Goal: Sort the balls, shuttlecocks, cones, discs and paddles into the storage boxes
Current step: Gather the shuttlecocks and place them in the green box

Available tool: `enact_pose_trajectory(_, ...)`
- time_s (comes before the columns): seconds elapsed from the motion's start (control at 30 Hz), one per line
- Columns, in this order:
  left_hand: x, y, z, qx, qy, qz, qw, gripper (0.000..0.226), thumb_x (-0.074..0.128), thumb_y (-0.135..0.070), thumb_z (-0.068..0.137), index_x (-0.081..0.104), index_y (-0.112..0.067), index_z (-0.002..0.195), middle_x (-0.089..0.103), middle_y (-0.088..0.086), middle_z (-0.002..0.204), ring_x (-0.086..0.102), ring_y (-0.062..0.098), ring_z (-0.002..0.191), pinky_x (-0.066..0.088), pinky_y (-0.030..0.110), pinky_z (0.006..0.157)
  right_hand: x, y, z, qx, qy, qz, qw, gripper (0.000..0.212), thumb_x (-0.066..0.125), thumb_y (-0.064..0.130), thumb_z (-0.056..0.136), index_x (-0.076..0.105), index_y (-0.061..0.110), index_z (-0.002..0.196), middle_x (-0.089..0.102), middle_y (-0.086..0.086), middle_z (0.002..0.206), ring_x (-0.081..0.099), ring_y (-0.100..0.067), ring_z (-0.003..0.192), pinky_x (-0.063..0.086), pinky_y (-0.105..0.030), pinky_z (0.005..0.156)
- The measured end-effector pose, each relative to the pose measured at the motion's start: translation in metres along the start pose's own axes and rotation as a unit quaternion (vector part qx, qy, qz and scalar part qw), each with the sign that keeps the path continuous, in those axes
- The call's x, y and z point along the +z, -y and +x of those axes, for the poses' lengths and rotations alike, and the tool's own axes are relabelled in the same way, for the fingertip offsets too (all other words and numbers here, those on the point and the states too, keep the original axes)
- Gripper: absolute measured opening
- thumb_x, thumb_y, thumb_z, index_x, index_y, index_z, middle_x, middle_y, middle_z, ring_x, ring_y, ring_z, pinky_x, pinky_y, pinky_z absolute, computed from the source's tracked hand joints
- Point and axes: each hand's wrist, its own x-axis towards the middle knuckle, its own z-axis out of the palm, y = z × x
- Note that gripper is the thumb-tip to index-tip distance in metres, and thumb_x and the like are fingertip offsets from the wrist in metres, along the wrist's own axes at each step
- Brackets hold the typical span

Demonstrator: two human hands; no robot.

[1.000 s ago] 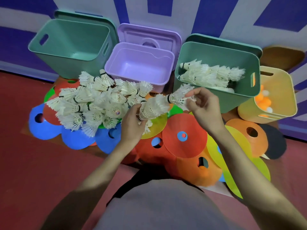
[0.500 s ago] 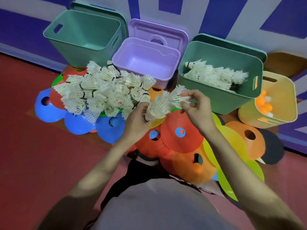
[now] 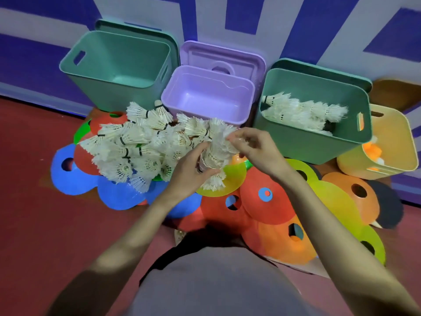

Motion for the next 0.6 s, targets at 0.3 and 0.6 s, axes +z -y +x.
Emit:
enact_pose_trajectory(0.3,-0.08,0.028,0.031,-0.018,0.006,-0.071,0.997,0.052,0.077,-0.008,0.079,0.053,-0.031,0.119,0.069,-0.011,0.107,0.068,0.012,0.097,0.056,0.039,0.085,0.046,0.013,0.073,0.032,-0.203,0.062,0.977,0.026,0.045,0.03,0.095,0.069,0.024,0.089,0.061,0.012,0.07,0.054,-0.014,0.055,0.038,-0.017,0.052)
enact_pose_trajectory(0.6,-0.115,0.033,0.044,-0.017,0.084,-0.095,0.992,0.049,0.075,-0.006,0.081,0.052,-0.024,0.121,0.068,-0.012,0.103,0.069,0.012,0.092,0.057,0.029,0.082,0.081,-0.049,0.111,0.189,-0.045,-0.315,0.929,0.049,0.057,0.021,0.081,0.056,0.003,0.127,0.056,-0.026,0.12,0.043,-0.04,0.12,0.032,-0.039,0.099)
